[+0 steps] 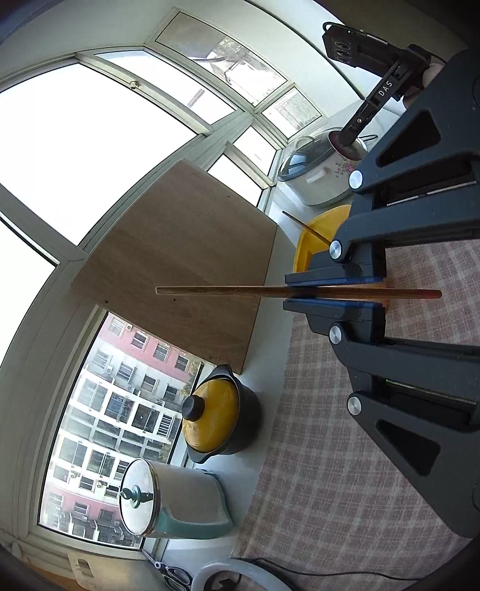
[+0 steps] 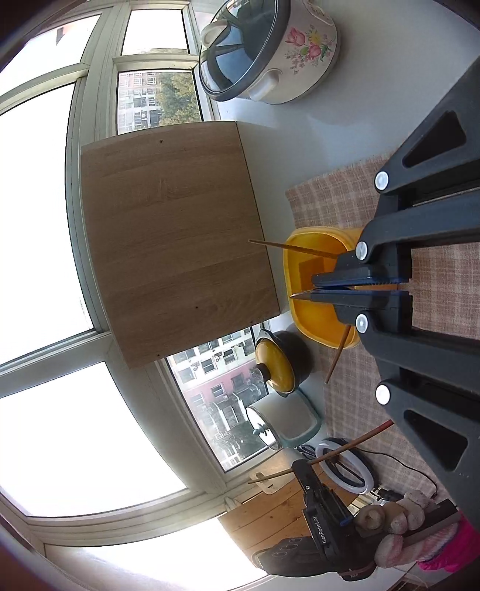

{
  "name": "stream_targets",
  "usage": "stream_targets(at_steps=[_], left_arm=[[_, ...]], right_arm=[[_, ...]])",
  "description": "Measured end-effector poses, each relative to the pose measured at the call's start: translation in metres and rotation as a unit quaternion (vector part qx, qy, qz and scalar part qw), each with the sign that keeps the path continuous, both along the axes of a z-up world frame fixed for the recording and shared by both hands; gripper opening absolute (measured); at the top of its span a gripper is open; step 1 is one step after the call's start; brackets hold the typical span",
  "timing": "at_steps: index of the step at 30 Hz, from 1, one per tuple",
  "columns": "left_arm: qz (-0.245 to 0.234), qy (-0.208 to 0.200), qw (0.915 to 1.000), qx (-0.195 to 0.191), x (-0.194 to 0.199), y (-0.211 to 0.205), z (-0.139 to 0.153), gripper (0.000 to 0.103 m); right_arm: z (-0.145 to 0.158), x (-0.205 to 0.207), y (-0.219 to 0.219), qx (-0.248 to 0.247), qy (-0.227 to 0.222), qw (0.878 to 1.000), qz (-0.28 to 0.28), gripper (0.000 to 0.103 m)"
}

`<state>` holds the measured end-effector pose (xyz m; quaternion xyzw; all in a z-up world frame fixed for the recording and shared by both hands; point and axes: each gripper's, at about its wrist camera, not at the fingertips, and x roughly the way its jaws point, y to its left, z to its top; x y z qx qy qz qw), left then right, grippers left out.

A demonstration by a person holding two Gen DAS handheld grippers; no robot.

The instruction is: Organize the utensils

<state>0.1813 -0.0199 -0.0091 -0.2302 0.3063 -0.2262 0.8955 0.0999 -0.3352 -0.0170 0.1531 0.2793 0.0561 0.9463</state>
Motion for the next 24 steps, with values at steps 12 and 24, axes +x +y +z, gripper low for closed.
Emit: stream_targets(at_steps=[12, 24], left_arm=[[0.013, -0.019, 0.9992, -0.033, 0.051, -0.010, 0.019, 0.003], [0.014, -0.010, 0.9993, -0.032, 0.093, -0.040, 0.008, 0.003]], right_arm=[[0.016, 0.032, -0.026, 0.011, -0.020, 0.999, -0.030, 0.000], [0.020, 0.069, -0.036, 0.013, -0.034, 0.997, -0.063, 0.000]])
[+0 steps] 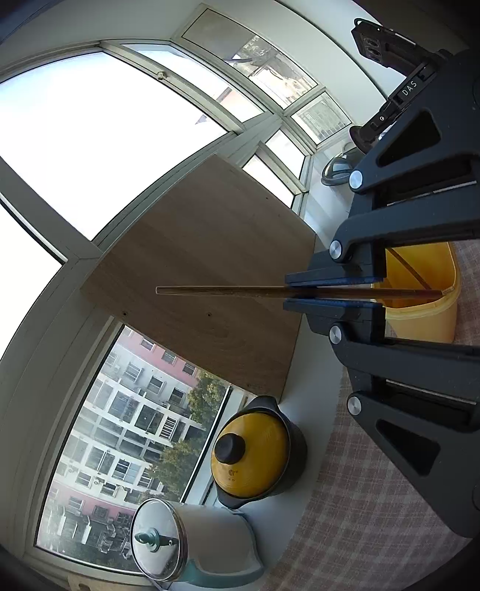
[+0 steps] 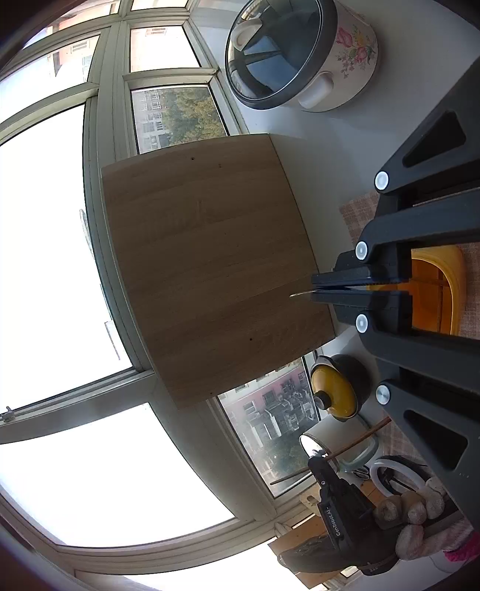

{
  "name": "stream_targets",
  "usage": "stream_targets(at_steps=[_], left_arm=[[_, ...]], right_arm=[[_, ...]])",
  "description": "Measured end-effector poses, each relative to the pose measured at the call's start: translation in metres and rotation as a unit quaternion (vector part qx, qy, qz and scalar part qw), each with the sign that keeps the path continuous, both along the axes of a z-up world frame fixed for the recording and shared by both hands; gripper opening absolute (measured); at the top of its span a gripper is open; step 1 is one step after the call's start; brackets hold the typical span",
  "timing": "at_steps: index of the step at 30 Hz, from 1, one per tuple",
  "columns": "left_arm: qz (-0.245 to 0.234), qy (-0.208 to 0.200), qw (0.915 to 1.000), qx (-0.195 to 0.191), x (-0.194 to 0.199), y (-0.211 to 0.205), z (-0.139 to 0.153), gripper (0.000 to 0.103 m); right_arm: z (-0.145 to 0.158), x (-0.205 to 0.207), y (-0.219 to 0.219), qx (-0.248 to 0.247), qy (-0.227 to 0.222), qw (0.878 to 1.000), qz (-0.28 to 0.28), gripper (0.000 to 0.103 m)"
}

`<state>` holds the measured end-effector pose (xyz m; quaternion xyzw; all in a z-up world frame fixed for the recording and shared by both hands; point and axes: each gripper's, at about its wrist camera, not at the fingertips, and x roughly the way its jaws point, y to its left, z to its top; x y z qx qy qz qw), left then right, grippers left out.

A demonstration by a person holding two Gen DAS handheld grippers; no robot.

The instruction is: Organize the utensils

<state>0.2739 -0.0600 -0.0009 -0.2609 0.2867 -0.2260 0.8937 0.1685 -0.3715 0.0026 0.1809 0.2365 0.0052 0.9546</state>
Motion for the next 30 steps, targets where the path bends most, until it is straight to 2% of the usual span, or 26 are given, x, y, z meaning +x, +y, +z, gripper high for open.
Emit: stream_targets(at_steps=[7, 17, 25, 30], left_arm=[[-0.005, -0.005, 0.9999, 0.012, 0.016, -0.020, -0.006, 0.003], [-0.021, 0.014, 0.9992, 0.031, 0.030, -0.040, -0.032, 0.003], [-0.044, 0.019, 0.9977, 0.047, 0.024, -0.048, -0.040, 0.003], [-0.060, 0.017, 0.9954, 0.072, 0.018, -0.054, -0.040, 0.003]], right_arm=[[-0.013, 0.020, 0.007, -0.023, 0.006, 1.000, -0.014, 0.000], [-0.037, 0.038, 0.018, -0.041, 0.026, 0.999, -0.001, 0.000], [-0.054, 0.040, 0.022, -0.043, 0.048, 0.998, 0.012, 0.000], [-0.058, 0.039, 0.023, -0.044, 0.055, 0.997, 0.022, 0.000]])
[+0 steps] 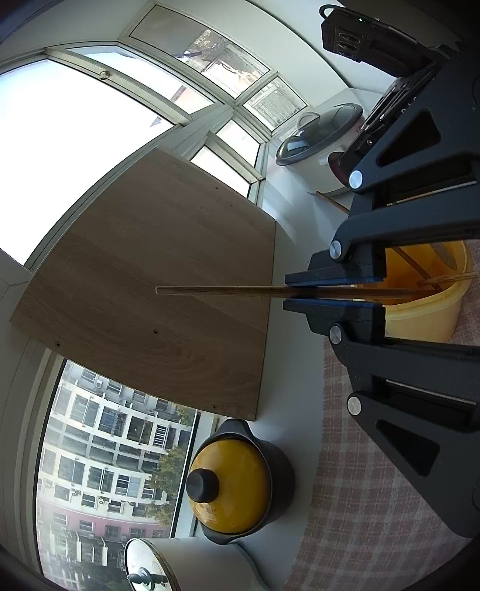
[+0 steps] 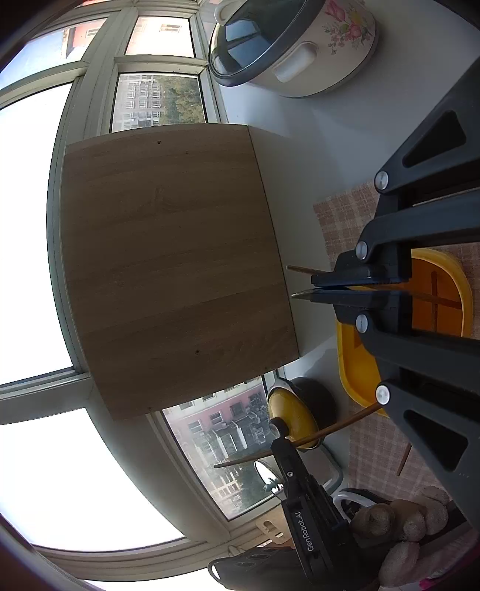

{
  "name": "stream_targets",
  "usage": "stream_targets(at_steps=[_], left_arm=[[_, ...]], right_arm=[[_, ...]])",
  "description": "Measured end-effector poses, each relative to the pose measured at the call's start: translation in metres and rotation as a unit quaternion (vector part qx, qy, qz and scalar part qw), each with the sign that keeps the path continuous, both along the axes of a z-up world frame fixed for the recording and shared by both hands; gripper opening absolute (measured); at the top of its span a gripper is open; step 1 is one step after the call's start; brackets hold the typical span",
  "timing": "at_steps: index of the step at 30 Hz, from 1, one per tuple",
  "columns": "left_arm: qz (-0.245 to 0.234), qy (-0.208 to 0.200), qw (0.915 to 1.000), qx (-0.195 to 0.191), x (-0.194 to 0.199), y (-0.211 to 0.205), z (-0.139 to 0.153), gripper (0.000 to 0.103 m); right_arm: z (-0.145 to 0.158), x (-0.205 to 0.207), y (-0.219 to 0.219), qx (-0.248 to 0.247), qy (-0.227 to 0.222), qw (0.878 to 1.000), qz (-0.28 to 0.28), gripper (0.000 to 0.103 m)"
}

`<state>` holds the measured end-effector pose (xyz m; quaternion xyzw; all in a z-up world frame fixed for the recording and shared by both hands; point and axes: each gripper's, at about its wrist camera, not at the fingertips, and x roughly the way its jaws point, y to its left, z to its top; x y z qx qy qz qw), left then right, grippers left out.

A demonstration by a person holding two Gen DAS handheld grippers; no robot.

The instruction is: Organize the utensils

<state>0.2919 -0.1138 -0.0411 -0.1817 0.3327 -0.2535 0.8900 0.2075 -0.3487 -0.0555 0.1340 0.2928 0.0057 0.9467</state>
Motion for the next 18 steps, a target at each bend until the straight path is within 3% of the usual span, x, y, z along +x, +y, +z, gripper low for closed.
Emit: stream_targets(at_steps=[10, 18], left_arm=[[-0.019, -0.010, 0.9986, 0.047, -0.016, -0.006, -0.004, 0.003], [-0.021, -0.005, 0.9986, 0.049, -0.020, -0.006, -0.005, 0.003]], right_arm=[[-0.007, -0.003, 0.000, 0.016, 0.017, 1.000, 0.014, 0.000], [-0.010, -0.007, 0.002, 0.015, 0.023, 0.999, 0.019, 0.002]])
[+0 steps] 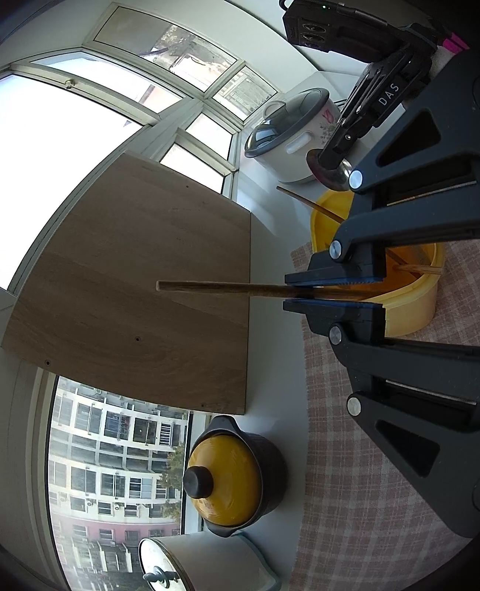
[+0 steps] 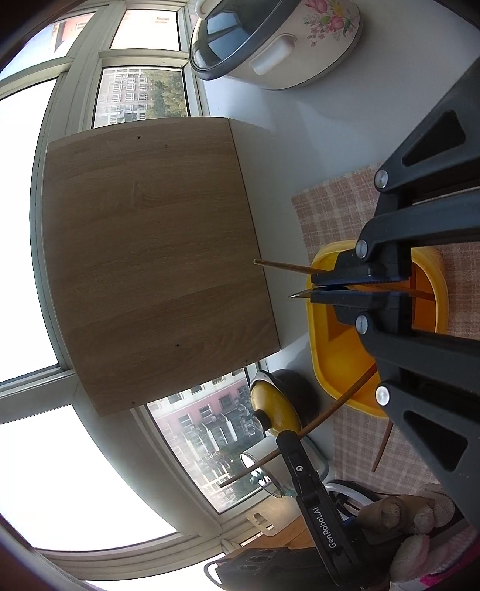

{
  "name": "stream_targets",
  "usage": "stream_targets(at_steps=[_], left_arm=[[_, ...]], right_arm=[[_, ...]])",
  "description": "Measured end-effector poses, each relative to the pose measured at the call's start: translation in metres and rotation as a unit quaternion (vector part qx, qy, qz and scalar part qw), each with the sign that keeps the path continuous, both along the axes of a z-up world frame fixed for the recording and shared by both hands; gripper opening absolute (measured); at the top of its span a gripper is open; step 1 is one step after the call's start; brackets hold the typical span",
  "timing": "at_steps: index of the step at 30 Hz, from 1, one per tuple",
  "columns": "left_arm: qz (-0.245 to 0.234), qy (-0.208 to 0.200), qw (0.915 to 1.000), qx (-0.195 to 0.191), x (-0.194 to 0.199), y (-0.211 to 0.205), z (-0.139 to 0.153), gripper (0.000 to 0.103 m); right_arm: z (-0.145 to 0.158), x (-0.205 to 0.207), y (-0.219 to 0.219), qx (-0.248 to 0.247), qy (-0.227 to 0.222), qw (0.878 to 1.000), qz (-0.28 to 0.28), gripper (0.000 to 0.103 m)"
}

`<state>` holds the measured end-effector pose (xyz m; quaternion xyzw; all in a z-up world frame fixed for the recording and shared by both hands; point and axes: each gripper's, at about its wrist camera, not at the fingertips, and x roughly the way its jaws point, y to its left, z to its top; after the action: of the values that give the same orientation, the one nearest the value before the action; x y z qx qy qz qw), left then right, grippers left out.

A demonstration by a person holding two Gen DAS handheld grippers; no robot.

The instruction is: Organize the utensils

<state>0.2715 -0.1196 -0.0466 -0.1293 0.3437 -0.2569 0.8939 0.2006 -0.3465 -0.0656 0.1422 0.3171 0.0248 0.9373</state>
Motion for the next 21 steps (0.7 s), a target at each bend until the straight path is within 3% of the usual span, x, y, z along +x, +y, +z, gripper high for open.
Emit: stream_targets(at_steps=[3, 4, 7, 11, 13, 17, 21], left_arm=[[-0.001, 0.001, 1.0000, 0.000, -0.001, 0.000, 0.000, 0.004], [-0.001, 0.002, 1.0000, 0.001, -0.002, 0.000, 0.000, 0.004], [-0.001, 0.003, 1.0000, -0.002, -0.006, 0.002, 0.000, 0.021], [-0.001, -0.001, 1.0000, 0.001, -0.012, 0.002, 0.001, 0.021], [-0.001, -0.001, 1.0000, 0.001, -0.015, 0.002, 0.001, 0.021], [0.000, -0.003, 1.0000, 0.004, -0.022, 0.004, 0.002, 0.021], [0.003, -0.006, 0.9999, 0.007, -0.030, 0.007, 0.004, 0.022]], right_arm=[[0.001, -0.003, 0.001, 0.000, 0.001, 1.000, 0.000, 0.010], [0.001, -0.004, 0.000, 0.002, -0.001, 1.000, -0.001, 0.019], [0.004, -0.009, 0.000, 0.000, -0.006, 1.000, -0.007, 0.026], [0.006, -0.015, 0.001, -0.004, -0.008, 1.000, -0.007, 0.030], [0.007, -0.018, 0.002, -0.007, -0.009, 1.000, -0.009, 0.042], [0.010, -0.027, 0.003, -0.013, -0.015, 1.000, -0.013, 0.053], [0.016, -0.038, 0.005, -0.011, -0.028, 0.999, -0.018, 0.075]])
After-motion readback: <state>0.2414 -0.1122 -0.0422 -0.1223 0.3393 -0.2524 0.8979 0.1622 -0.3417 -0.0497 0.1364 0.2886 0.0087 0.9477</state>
